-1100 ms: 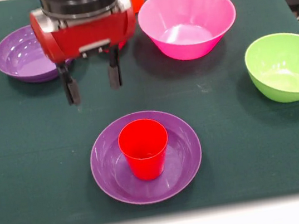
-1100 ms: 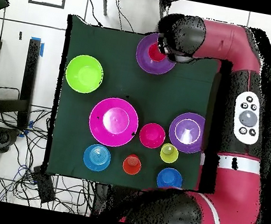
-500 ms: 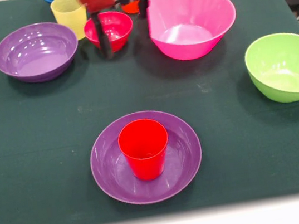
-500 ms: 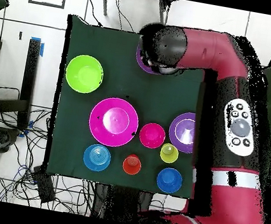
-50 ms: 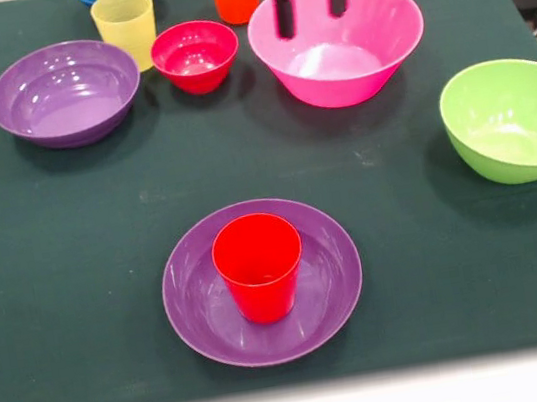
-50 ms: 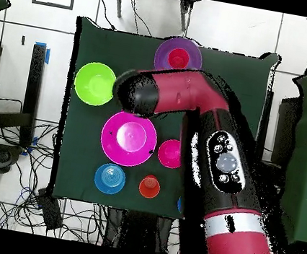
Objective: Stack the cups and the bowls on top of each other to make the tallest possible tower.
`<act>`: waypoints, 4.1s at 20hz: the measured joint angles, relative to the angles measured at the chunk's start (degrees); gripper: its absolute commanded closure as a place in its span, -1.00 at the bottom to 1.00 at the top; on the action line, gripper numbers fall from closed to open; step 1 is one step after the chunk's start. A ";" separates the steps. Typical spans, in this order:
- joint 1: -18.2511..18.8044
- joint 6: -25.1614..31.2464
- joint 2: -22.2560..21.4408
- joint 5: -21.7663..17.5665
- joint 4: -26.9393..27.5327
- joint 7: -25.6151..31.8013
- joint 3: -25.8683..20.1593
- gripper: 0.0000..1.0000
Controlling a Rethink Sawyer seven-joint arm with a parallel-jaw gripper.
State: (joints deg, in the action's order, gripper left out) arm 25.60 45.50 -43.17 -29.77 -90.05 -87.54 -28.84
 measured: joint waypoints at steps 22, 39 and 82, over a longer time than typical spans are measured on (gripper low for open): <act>-6.94 -11.43 4.36 -0.15 -9.83 -10.18 11.29 -1.00; -14.63 -14.03 9.76 -0.12 -6.31 -10.19 18.11 -1.00; 6.42 -13.12 7.75 -9.74 -5.60 -10.17 16.83 -1.00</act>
State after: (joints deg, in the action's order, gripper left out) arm 32.02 32.38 -35.42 -39.51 -95.65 -97.71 -12.01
